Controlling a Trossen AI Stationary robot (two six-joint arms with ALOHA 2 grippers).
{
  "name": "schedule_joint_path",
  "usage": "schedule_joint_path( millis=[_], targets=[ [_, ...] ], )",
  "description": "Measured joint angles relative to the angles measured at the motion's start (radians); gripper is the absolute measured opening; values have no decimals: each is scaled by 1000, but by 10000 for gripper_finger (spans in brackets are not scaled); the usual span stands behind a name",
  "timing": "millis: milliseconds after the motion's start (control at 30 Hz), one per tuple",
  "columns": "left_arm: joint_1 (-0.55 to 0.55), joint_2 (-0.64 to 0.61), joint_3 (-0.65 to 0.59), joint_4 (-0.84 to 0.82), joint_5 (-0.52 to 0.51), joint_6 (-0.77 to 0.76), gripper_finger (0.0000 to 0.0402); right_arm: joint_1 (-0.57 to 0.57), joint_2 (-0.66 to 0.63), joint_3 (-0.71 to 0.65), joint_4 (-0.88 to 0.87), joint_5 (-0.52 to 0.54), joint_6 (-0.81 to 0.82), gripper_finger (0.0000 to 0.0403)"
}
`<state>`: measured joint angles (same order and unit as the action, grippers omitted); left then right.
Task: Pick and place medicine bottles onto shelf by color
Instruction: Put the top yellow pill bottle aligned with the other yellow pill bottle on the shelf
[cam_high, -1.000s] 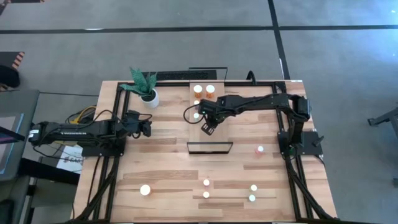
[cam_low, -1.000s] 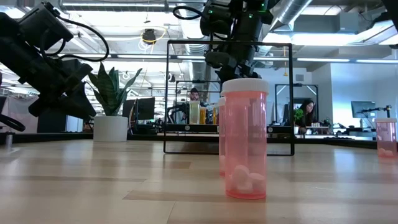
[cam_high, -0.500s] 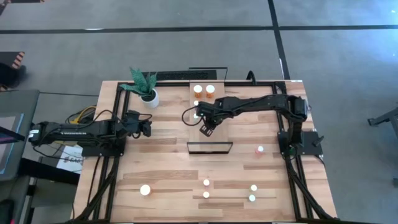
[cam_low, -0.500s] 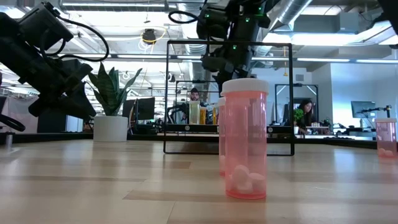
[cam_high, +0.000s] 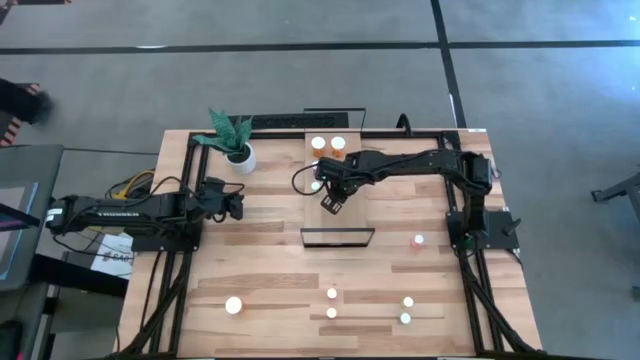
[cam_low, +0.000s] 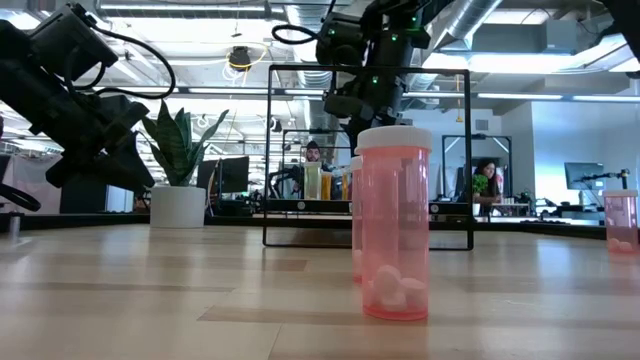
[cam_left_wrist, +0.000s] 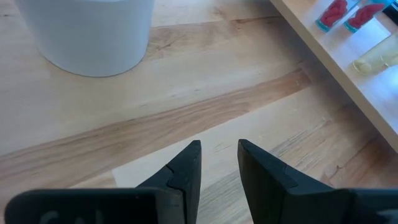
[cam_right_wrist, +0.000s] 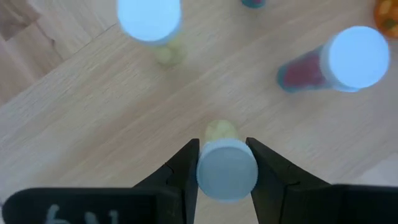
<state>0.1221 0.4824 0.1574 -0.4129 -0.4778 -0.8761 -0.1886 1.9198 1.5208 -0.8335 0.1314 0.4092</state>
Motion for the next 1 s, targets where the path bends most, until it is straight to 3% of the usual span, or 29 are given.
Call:
schedule_joint_path(
  millis=[1000],
  targets=[
    [0,0,0,0,1,0,91,5,0,2,46,1,-27,131]
  ],
)
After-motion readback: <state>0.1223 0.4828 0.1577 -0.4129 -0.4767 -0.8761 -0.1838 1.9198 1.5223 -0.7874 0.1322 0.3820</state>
